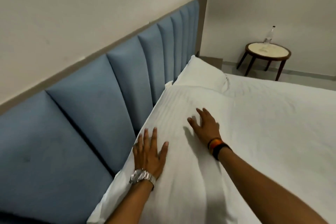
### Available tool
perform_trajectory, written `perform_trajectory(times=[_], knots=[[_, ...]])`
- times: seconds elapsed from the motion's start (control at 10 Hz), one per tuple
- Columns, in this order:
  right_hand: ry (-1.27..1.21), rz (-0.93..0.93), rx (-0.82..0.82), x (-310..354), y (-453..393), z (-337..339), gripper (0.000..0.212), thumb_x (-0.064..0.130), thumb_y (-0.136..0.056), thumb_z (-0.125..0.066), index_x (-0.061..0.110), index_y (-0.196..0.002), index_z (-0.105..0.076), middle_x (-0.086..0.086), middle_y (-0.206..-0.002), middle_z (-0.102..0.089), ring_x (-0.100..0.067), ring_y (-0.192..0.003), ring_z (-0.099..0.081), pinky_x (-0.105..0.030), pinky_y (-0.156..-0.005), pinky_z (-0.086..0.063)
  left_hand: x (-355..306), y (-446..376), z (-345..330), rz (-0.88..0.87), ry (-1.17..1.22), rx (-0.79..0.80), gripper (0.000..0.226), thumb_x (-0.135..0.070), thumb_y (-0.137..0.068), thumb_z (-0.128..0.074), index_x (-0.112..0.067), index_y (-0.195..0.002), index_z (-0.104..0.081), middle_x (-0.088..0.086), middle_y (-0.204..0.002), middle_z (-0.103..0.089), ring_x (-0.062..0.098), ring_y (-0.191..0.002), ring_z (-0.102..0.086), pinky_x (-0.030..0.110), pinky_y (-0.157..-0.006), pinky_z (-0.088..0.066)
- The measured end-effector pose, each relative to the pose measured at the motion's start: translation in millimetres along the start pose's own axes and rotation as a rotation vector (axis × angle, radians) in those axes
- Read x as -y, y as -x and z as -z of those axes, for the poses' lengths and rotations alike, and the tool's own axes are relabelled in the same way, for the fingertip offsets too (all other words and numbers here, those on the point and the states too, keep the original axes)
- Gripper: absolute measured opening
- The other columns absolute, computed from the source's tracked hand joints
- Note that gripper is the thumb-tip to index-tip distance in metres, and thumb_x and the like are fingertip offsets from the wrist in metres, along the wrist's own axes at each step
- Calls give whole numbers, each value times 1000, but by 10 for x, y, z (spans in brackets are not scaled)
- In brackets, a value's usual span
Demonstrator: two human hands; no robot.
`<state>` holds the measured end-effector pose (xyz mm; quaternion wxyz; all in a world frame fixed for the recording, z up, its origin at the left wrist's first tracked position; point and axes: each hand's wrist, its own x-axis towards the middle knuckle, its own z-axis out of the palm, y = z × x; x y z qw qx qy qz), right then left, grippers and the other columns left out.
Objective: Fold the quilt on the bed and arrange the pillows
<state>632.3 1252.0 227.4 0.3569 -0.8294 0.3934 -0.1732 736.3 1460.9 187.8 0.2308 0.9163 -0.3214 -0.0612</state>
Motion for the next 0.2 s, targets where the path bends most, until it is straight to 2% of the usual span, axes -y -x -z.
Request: perform_trajectory(times=[0.1, 0.2], knots=[[-386, 121, -203, 94, 847, 554, 42, 44, -92, -74, 32, -131, -68, 5, -145, -62, -15, -136, -56, -41, -112, -48, -675, -276, 575, -170, -32, -112, 80, -72, -97, -15, -35, -167, -9, 2, -176, -6, 29, -162, -9, 52, -128, -10], [-635, 222, -353, 102, 1636, 1409, 39, 56, -86, -78, 30, -115, -78, 8, -113, -79, -13, -103, -76, -26, -86, -61, -1456, -485, 1151, -335, -152, -266, 76, -69, -101, -21, -31, -167, -19, 7, -175, -16, 34, -160, -16, 55, -126, -15]])
